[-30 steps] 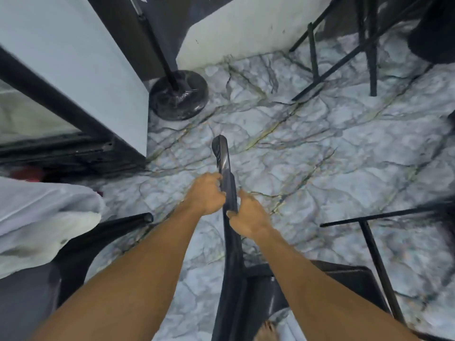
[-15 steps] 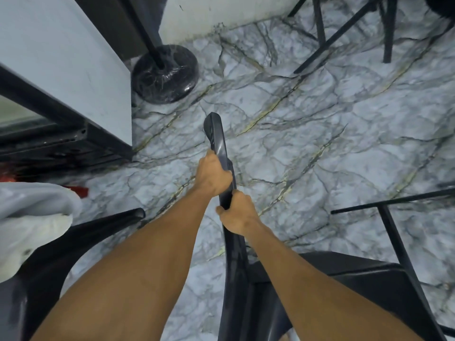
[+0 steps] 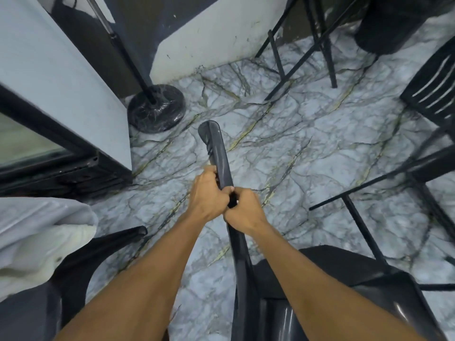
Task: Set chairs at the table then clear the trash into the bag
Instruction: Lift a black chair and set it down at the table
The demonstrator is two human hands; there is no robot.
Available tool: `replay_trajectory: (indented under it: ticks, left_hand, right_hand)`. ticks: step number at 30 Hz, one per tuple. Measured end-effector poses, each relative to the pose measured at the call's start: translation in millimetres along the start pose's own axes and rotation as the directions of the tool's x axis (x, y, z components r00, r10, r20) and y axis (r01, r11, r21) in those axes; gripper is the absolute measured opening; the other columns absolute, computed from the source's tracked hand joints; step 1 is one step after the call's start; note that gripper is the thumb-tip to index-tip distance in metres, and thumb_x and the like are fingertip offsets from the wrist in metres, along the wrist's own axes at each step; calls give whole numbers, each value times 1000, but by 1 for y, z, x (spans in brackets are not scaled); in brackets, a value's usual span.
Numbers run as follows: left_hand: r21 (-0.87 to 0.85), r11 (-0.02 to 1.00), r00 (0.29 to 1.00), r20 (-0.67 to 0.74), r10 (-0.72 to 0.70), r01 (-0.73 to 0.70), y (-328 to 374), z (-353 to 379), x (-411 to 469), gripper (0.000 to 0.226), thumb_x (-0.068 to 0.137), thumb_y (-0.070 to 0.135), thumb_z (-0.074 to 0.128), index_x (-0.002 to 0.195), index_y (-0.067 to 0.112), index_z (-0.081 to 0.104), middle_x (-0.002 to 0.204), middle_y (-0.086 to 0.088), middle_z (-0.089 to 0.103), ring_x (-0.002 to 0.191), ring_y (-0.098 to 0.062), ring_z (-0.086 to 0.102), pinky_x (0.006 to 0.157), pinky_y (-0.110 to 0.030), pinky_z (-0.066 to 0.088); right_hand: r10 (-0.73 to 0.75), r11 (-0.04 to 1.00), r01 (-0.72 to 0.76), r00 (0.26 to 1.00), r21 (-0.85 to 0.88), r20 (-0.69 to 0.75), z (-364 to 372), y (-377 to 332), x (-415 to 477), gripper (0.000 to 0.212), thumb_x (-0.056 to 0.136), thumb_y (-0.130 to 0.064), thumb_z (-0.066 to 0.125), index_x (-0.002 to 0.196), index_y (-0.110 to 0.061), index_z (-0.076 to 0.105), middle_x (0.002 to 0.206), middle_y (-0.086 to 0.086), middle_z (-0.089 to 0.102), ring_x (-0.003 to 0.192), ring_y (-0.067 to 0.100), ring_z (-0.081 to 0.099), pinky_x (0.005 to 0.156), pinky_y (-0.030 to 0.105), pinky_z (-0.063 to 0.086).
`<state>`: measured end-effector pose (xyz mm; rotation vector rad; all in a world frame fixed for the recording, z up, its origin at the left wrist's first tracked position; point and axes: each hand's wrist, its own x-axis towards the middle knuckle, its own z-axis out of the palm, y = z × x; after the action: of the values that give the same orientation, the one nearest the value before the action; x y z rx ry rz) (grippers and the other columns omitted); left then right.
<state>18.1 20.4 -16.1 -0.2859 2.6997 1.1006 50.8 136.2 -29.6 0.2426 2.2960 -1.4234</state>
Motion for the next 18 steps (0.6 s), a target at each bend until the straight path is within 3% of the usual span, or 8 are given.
replay_trajectory:
  ticks: [5,10,13,15,18]
  left_hand:
    - [-41,995,996,20,87,-86,6,-37,-67,35,80,25,78,104,24,53,93,5,71,86,-18,70,77,-47,60]
    - [-119,978,981,66,182,-174,12,-74,-144,22,86,15,72,96,29,57,88,11,72,85,-15,72,79,-48,60]
    - [78,959,959,95,265,-273,24,-109,-183,9,88,26,70,85,22,62,79,8,71,80,-16,69,78,-44,58]
    - [262,869,900,-10,436,-419,36,-132,-203,18,87,34,70,83,19,62,72,6,68,74,-21,67,71,-38,55]
    - [348,746,769,-99,631,-567,55,-154,-229,39,81,38,76,109,17,60,88,-1,65,84,-25,60,73,-41,52]
  right_hand:
    - [-56,997,61,995,53,-85,7,-16,-76,12,70,-18,68,82,-16,66,77,5,70,69,21,67,57,37,58]
    - [-55,991,76,979,106,-195,16,-28,-154,14,72,-26,69,82,-16,68,76,6,72,72,25,70,64,47,60]
    - [-53,990,77,980,122,-193,19,-29,-204,12,79,-24,74,89,-18,71,84,0,75,81,16,72,76,45,61]
    - [-46,990,69,983,127,-176,22,-29,-236,17,83,-23,75,99,-18,72,93,-3,77,89,11,72,84,42,61]
    - [-30,994,50,980,94,-197,26,-27,-280,19,83,-24,73,99,-14,71,95,7,76,92,21,72,83,51,60]
